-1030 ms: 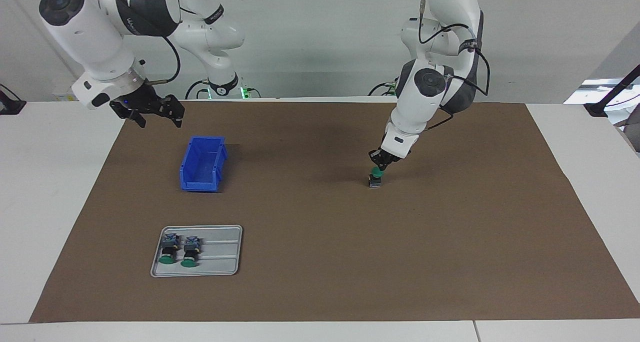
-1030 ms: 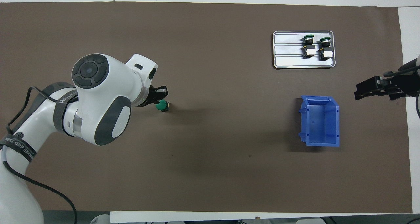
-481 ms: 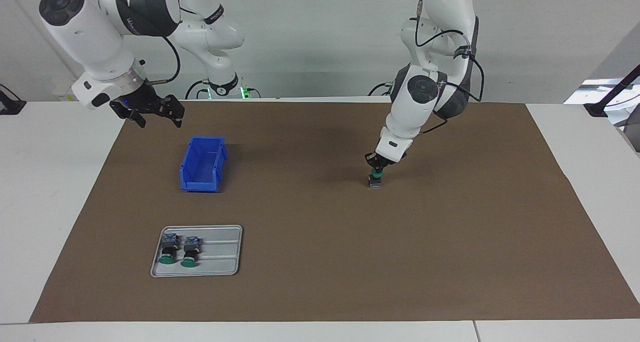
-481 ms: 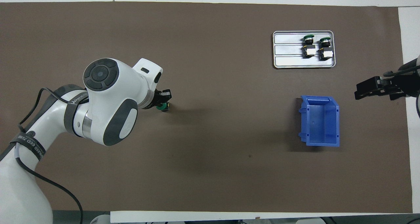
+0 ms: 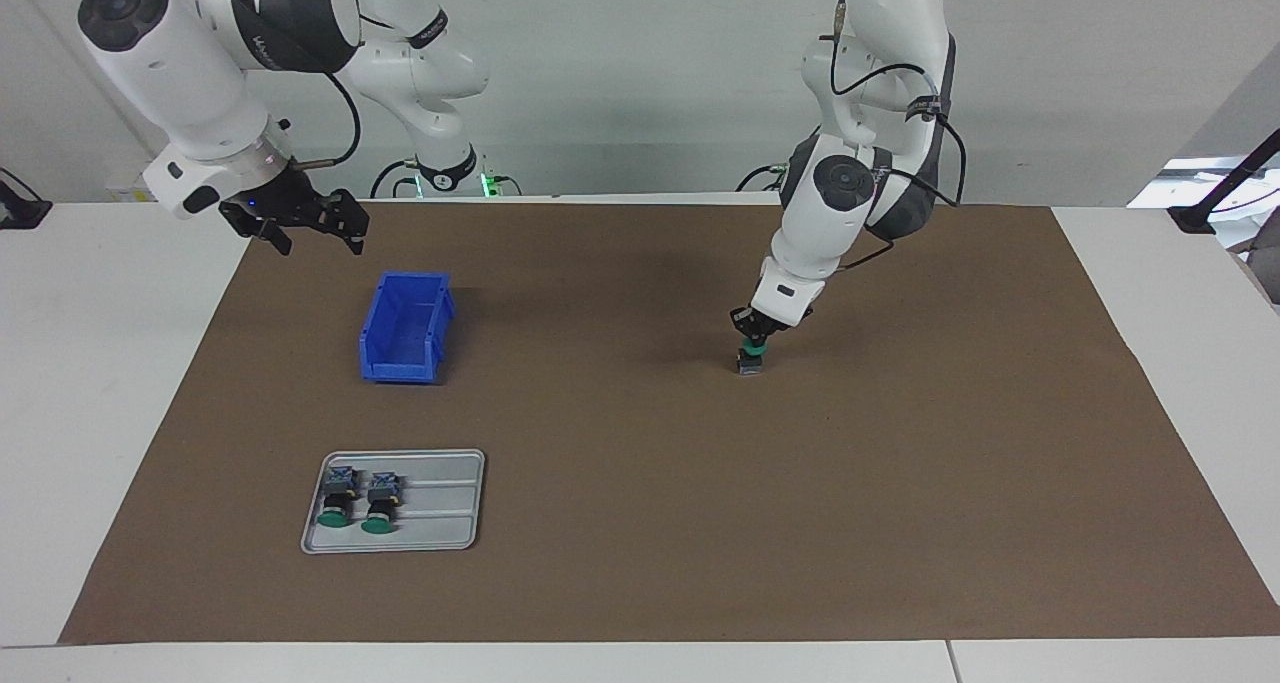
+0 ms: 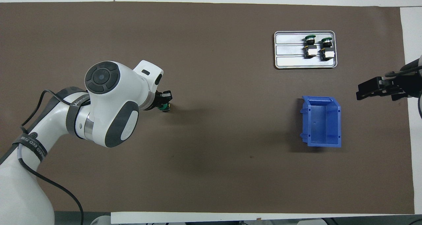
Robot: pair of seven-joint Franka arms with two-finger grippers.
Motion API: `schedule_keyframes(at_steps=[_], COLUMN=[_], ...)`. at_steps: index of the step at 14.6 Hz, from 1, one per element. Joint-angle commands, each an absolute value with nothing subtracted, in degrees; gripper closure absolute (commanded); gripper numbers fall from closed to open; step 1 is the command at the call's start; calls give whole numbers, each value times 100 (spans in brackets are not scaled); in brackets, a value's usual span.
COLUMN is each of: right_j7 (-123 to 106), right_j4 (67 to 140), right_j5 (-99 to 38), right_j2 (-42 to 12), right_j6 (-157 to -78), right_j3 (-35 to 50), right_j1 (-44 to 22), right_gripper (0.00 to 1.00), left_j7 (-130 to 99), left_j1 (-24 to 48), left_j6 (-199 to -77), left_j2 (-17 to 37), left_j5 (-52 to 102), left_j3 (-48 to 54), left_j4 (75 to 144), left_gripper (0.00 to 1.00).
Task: Place and press button with both arms
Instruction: 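Press down on top of the green button with the left gripper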
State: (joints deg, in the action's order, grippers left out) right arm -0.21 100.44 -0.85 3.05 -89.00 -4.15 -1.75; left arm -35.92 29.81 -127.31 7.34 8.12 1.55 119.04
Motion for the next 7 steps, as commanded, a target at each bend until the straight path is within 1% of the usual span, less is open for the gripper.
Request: schedule_keyframes(at_steps=[1, 5, 7], right_j7=[-114, -123, -141], right_j4=[10116, 10116, 10116], right_j5=[-176, -176, -176], right_j2=[404, 404, 404], right_j6=[-8851, -8851, -8851], right_j3=[-395, -387, -387], right_j1=[-114, -114, -123], right_gripper=[2, 2, 2], left_j7=[-3481, -3498, -3550], left_j1=[3041, 3015, 2980], left_j6=[-13034, -12859, -12745], left_j2=[747, 730, 634], left_j5=[703, 738, 773], left_j3=[114, 123, 114], left_j4=[12225, 12130, 11972], left_gripper=[100, 99, 89])
